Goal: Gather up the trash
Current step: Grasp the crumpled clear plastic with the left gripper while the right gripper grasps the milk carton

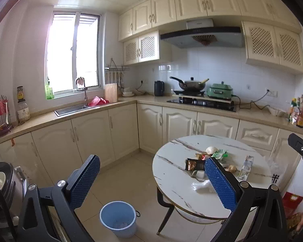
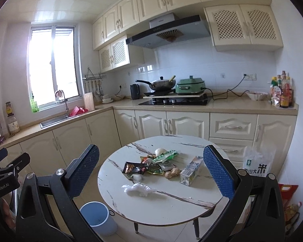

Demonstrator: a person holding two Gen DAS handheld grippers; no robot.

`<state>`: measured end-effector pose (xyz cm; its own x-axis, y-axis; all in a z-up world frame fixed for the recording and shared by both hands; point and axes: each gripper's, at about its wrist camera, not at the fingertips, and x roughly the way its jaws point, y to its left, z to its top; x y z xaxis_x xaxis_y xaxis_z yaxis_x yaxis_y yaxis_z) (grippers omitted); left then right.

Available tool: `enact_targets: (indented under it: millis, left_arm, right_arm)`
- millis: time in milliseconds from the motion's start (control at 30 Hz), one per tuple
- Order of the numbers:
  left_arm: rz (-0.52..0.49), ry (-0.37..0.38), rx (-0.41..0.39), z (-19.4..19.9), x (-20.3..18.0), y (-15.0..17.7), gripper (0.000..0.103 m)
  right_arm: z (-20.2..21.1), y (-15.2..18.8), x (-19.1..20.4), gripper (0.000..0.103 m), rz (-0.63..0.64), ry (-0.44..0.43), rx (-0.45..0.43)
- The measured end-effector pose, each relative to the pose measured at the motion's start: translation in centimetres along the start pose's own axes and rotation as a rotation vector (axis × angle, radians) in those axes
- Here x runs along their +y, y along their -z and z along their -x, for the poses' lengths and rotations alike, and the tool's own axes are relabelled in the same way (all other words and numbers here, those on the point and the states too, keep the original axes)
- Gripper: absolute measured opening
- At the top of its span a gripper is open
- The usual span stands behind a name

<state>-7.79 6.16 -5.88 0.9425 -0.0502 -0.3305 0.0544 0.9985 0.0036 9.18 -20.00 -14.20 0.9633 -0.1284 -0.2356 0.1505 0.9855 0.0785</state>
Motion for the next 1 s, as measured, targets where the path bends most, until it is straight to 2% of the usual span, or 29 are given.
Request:
enact_targets:
  millis: [300,367,467,600,800,900,967,1000]
  left_arm:
    - [-0.116,0.116,0.193,-15.8,-6.2,-0.5,0.102]
    - [-0.151,0.161,0.234,-19.2,-7.8,0.0,0.102]
    - [-0.199,0.227,0.307,-24.8,-9.6,0.5,0.102]
    - [-0.256,0.256,0.373,-30.5,-11.0,1.9,0.102]
    - [-0.285,0.284,0.434,-36.9,-12.8,2.3,0.102]
    - [-0.298,0.297,0.467,-39.3,-13.5,2.7,0.098]
    - [-0.295,0.295,0.471,-40.5,-13.7,2.7,0.09]
    - [-0.293,0.303,0.473,-40.9,-13.9,2.6,0.081]
  right_arm:
    - [-8.3,4.5,-7.8,0.103,-0.08,0.13,0.19]
    - [-10.4,5.5,-9.2,0.103,-0.086,0.152,0.236]
    - [-13.1,6.8,-10.5,0.103,-0.083,0.159,0.296]
    - [-16.8,8.5,-11.6,0.103,-0.081,0.16,0.374]
    - [-21.6,9.5,-12.1,0.103,-0.073,0.142,0.454]
    - [-24.3,9.5,-11.6,0.103,-0.057,0.127,0.487]
    - [-26.0,9.4,-11.3,0.103,-0.055,0.101,0.516]
    - [-27.2,9.4,-11.3,0.103,-0.058,0.091,0.533]
